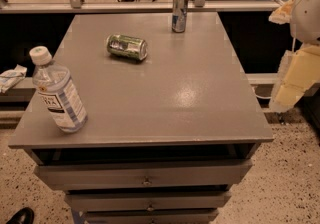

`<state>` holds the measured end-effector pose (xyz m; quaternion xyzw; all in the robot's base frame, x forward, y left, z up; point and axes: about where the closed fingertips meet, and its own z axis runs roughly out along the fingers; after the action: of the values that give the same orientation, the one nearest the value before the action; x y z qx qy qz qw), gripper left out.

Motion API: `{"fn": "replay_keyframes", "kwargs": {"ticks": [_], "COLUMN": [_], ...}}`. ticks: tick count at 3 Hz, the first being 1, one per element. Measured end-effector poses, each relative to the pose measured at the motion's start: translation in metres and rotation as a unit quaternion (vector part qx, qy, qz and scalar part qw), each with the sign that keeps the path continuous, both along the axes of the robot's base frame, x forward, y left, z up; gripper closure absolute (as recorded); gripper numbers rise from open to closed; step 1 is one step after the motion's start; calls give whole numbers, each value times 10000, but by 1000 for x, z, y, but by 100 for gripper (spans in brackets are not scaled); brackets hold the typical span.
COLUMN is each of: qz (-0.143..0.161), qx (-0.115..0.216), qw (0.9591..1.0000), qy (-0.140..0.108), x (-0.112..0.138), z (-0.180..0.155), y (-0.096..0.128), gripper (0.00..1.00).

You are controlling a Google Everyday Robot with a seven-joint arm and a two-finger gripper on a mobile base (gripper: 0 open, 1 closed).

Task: Place green can upright

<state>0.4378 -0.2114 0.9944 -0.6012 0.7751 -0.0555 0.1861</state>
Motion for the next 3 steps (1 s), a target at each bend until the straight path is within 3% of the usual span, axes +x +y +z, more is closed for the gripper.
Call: {"fn": "replay_keyframes", "kwargs": {"ticks": [1, 2, 3], "qz": [0, 75, 142], "qx": [0, 175, 338], "qw": [10000, 9998, 9993], "qy": [-1, -30, 23], "x": [0, 12, 35], "z": [0, -9, -25], "y": [0, 21, 66], "gripper": [0, 0, 0]}}
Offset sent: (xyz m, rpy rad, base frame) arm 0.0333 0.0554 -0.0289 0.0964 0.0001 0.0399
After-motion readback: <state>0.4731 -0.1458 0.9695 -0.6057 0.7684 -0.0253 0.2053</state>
